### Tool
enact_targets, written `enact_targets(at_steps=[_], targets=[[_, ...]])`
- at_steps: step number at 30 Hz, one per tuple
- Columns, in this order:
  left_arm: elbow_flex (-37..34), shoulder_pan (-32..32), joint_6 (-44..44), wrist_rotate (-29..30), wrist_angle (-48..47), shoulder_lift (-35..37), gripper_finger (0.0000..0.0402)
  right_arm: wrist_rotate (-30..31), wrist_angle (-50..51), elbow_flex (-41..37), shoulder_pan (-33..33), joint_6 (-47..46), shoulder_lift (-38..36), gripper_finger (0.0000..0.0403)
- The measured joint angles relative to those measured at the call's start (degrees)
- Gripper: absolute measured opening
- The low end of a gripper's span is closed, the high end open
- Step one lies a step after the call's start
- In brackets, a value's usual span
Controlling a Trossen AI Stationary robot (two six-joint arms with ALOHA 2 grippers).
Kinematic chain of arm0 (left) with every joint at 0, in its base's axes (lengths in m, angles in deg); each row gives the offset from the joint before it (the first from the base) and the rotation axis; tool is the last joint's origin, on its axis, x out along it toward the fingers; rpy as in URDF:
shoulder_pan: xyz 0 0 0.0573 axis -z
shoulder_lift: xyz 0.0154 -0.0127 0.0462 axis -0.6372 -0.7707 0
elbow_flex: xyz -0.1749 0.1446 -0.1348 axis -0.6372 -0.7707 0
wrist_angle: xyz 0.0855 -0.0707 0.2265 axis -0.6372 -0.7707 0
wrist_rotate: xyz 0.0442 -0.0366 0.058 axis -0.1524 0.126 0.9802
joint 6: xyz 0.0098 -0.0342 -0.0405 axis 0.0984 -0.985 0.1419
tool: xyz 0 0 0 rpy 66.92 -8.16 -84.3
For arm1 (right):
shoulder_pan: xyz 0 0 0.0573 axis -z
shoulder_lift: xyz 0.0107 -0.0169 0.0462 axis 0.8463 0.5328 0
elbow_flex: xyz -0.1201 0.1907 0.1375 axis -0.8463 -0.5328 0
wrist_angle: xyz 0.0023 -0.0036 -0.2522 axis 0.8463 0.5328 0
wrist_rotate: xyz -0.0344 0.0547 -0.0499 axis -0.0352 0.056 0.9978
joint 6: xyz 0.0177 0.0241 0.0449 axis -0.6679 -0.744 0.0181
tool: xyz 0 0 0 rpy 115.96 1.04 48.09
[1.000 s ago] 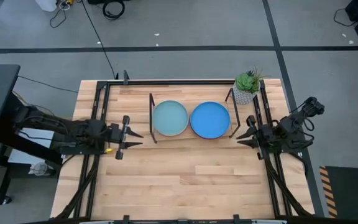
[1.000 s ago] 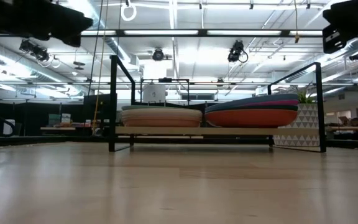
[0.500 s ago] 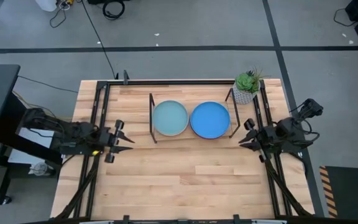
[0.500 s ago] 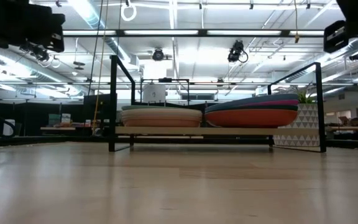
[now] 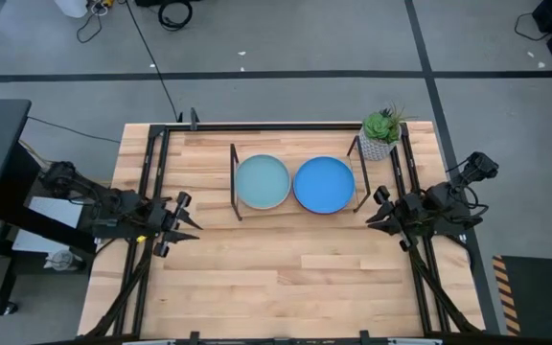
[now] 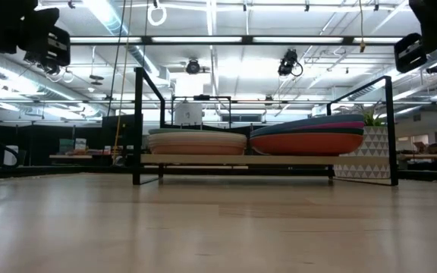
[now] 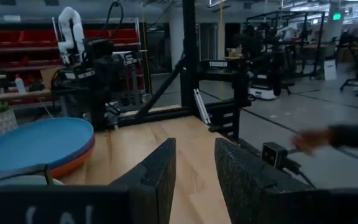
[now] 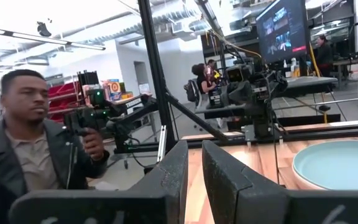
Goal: Place and stack plates onto a shelf
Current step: Return to Home Position
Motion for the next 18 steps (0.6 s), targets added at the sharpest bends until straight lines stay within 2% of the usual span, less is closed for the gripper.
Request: enact_targets(at_steps=[4,8,13,18], targets=[[0.03,0.02,-7.59,-0.11,-4.74,0.0,0.0118,0.02,-0.07,0.0,0.0,0.1,0.02,0.0055],[0.02,0.02,-9.5,-0.44,-8.75,0.02,0.0118,0.02,-0.17,0.0,0.0,0.13,0.02,0.0055],[0.02,0.04,-9.62,-4.68,-6.64,0.11,0.0119,0.02,-0.48,0.0,0.0,0.13,0.02,0.0055],[0.02,0.02,-16.09,-5.32,-5.59,-0.02,0.0119,0.02,-0.44,0.0,0.0,0.15,0.02,0.0055]])
